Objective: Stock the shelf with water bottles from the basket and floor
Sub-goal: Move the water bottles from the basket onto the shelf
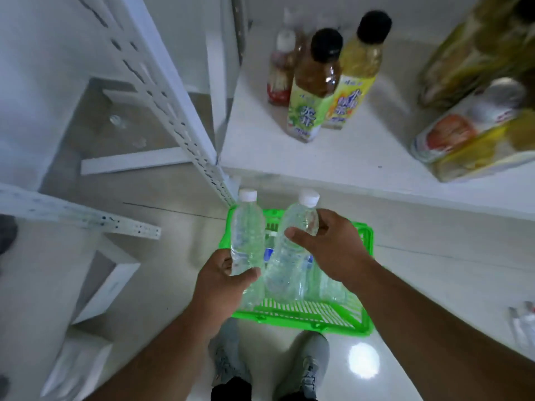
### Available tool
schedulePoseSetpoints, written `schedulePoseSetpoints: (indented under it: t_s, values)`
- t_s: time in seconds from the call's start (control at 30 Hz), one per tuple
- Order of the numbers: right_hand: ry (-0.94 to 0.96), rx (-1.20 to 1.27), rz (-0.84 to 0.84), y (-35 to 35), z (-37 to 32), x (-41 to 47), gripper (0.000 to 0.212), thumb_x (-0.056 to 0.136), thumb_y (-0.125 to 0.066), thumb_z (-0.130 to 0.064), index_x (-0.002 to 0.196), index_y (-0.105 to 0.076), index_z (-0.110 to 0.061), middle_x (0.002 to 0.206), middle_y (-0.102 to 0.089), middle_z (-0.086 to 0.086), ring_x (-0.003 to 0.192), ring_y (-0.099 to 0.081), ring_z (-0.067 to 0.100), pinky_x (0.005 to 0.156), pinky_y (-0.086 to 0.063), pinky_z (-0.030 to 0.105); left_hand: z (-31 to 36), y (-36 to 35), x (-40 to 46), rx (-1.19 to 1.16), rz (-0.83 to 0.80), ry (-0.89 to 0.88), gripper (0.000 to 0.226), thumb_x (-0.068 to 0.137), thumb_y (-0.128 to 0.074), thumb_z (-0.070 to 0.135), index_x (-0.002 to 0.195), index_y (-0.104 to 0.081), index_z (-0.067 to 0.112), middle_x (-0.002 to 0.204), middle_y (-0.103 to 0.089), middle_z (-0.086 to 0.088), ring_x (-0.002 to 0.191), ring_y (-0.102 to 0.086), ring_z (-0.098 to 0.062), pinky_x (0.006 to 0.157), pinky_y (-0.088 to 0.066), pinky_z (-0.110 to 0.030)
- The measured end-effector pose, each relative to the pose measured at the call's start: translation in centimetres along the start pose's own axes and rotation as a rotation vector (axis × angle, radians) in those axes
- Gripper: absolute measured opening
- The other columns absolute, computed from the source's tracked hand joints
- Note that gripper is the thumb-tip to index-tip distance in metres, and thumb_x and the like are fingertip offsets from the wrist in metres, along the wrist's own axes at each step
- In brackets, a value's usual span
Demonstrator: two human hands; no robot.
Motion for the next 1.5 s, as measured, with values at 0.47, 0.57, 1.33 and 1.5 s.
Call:
schedulePoseSetpoints:
  t_s: [0.47, 0.57, 1.33, 1.5]
  values:
    - [0.428, 0.077, 0.168, 15.1, -28.0, -32.0, 0.031, 0.082, -0.079, -0.034, 0.111, -0.068, -0.026, 0.100, -0.074, -0.014, 0.093, -0.068, -0.001, 0.084, -0.052, 0.024, 23.1, 15.6, -30.1, -0.081, -0.027, -0.396, 0.036, 0.075, -0.082, 0.007, 0.099, -0.063, 0.027, 0.095, -0.072, 0.012, 0.078, -0.063, 0.013, 0.064, -0.044, -0.001]
    - [0.456, 0.091, 0.235, 17.0, -30.5, -37.8, 0.036, 0.080, -0.080, -0.039, 0.112, -0.067, -0.028, 0.101, -0.074, -0.015, 0.095, -0.068, -0.001, 0.088, -0.054, 0.028, 25.3, 17.8, -35.3, -0.077, -0.051, -0.470, 0.040, 0.075, -0.082, 0.009, 0.106, -0.065, 0.028, 0.097, -0.074, 0.011, 0.086, -0.067, 0.005, 0.068, -0.047, -0.007]
    - [0.686, 0.085, 0.370, 32.5, -38.3, -45.2, 0.031, 0.083, -0.072, -0.051, 0.110, -0.067, -0.038, 0.095, -0.072, -0.023, 0.087, -0.064, -0.009, 0.072, -0.047, 0.016, 39.2, 13.1, -46.0, -0.076, 0.026, -0.724, 0.048, 0.068, -0.084, 0.028, 0.112, -0.065, 0.034, 0.106, -0.073, 0.015, 0.103, -0.067, -0.005, 0.095, -0.053, -0.036]
    - [0.682, 0.054, 0.366, 34.4, -40.0, -41.6, 0.034, 0.082, -0.071, -0.053, 0.111, -0.066, -0.037, 0.095, -0.072, -0.021, 0.087, -0.065, -0.006, 0.075, -0.050, 0.020, 41.3, 11.9, -44.2, -0.104, 0.053, -0.713, 0.044, 0.068, -0.082, 0.027, 0.108, -0.066, 0.032, 0.103, -0.074, 0.014, 0.100, -0.069, -0.006, 0.095, -0.054, -0.042]
Point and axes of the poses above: each hand's wrist, its own x-axis towards the middle knuckle, its own y-axis out of the back of the hand, z = x × y, the point moved 7 cm from there along x, towards the middle knuckle
